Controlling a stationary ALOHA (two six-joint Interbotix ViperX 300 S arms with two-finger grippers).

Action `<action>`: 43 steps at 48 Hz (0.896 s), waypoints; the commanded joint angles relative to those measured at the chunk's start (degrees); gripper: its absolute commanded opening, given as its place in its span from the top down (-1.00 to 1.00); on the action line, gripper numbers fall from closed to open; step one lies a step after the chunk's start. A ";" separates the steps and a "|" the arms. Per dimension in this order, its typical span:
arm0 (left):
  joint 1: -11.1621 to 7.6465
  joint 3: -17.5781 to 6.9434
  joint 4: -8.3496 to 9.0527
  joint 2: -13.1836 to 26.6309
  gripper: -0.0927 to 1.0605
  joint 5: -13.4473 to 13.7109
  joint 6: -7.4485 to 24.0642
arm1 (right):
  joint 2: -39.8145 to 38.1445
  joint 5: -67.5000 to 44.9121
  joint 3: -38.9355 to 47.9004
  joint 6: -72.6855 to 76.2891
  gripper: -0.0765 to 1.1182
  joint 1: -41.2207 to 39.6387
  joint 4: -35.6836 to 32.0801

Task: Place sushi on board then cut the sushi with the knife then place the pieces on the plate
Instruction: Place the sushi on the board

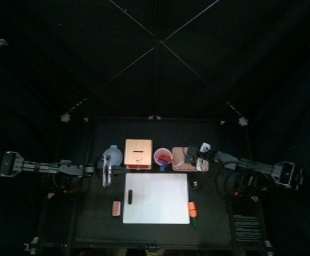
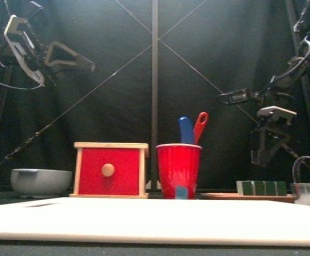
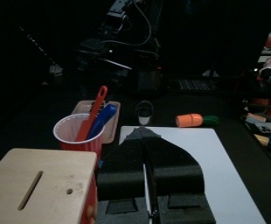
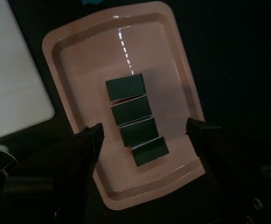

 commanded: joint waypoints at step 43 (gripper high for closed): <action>0.79 -0.62 -0.09 0.00 0.87 -0.35 -0.26 | 15.56 -2.55 -3.43 -30.06 -0.78 -9.49 23.64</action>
